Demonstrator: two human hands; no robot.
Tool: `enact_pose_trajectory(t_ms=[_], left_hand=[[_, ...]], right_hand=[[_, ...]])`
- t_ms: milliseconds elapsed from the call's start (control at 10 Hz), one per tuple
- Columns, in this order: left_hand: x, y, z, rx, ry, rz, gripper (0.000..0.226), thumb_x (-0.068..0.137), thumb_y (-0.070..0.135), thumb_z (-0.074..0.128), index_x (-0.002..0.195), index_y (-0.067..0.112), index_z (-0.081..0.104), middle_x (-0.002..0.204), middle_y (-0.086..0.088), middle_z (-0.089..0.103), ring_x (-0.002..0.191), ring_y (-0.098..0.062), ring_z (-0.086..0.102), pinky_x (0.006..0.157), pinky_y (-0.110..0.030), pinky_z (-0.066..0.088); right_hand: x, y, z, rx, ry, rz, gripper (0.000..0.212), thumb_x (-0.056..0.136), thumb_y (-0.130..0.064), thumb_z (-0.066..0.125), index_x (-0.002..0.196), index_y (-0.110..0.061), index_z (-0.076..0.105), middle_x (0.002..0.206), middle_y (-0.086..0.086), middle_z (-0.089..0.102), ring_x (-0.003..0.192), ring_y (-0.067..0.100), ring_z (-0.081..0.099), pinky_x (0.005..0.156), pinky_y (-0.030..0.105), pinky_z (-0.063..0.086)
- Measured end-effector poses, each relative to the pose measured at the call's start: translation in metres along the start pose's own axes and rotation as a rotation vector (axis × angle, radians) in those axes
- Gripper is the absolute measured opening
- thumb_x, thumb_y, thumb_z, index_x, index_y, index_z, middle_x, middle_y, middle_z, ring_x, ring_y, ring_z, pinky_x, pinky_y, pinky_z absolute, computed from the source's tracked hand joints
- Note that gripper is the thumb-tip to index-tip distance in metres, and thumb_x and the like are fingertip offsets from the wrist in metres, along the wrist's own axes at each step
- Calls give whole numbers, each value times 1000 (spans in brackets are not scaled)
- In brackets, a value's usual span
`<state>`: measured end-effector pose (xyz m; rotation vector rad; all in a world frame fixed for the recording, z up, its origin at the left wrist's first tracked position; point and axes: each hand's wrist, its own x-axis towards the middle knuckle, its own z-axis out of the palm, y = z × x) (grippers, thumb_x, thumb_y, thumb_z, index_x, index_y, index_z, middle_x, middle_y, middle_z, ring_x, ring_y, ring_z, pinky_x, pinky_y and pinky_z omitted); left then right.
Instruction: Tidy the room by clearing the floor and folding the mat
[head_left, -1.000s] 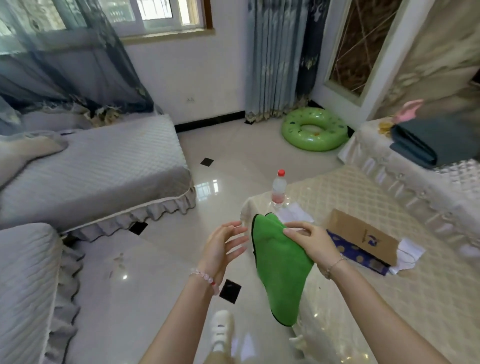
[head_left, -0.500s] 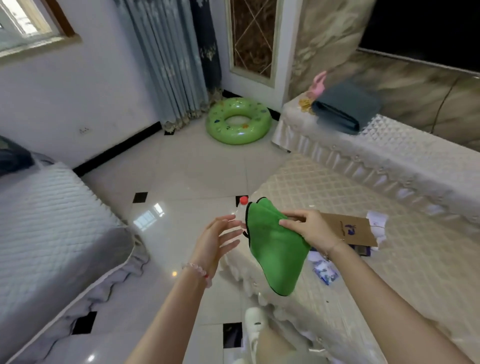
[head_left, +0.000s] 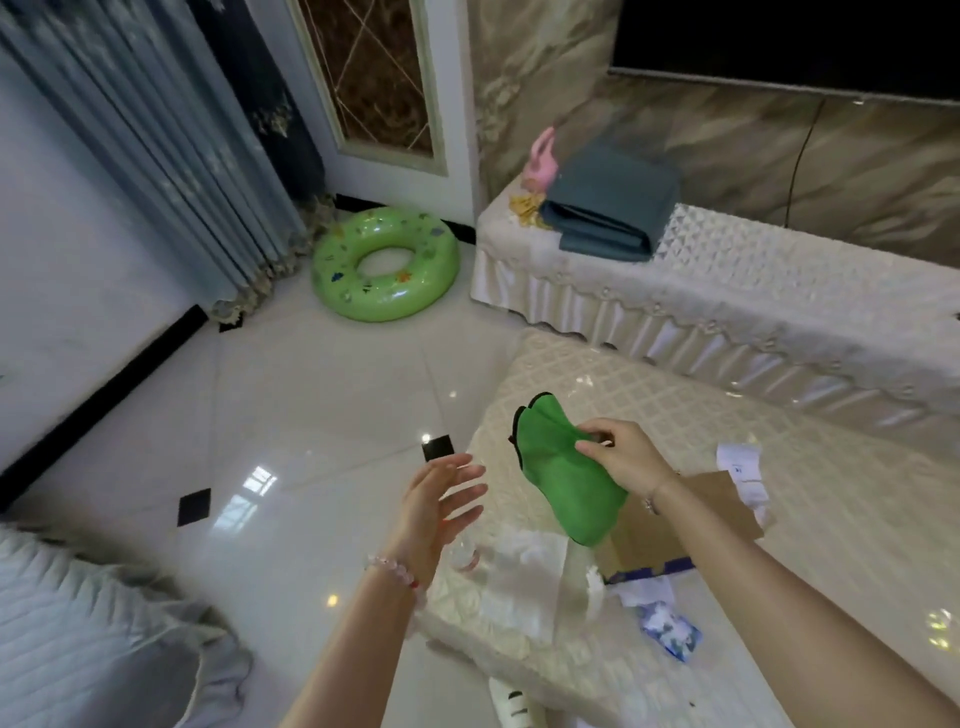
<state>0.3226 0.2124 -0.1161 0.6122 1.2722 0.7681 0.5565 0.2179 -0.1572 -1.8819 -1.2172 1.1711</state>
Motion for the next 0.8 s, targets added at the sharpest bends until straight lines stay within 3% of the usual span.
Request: enact_pose_trajectory(t_ms=[100,300,400,500,600,700,800], left_hand=[[43,14,16,11,-16,-48,18,94,12,48,96,9,65,93,-7,71,89,-25,66,75,-35,52],[130,30,62,-48,-106,-167,19,95,13,47,100,8,64,97,-7,70,92,-24,66,79,-36,54],[168,30,76,-47,-133,-200,18,93,17,51,102,8,65,101,-7,70,96,-24,66,82,-36,54],[197,22,78,-66,-113,-233,18,92,17,52,102,8,65,101,-7,70,95,-23,66,82,-36,54],[216,13,76,-75,-90,-286,17,92,16,53,100,8,66,98,-6,71,94,-23,67,78,-35,54],[228,5,73,-84,-70,-330,17,92,16,52,101,9,66,98,-5,72,93,-21,67,77,-35,54],[230,1,74,-86,-37,-338,18,93,17,51,101,9,65,100,-5,70,95,-21,65,81,-36,53]], right_hand=[[53,12,-4,4,51,40,21,88,-3,60,109,-4,66,98,4,62,91,14,54,79,20,39],[170,32,-21,-37,177,100,24,88,-5,60,112,-4,65,114,10,64,105,22,56,95,29,41],[218,41,-30,-116,244,110,25,90,-9,59,114,-9,64,118,8,64,110,26,57,94,32,44],[250,49,-33,-200,330,58,22,91,-8,55,111,-10,65,114,9,65,103,28,60,83,32,46],[266,62,-26,-324,339,4,22,91,-6,55,109,-8,67,112,13,64,101,30,59,83,35,48],[264,85,-6,-354,274,-1,28,92,-1,47,96,-12,72,110,6,68,102,27,61,88,32,47],[253,101,13,-291,245,102,31,93,-2,45,94,-15,73,108,0,70,97,21,63,80,23,46]])
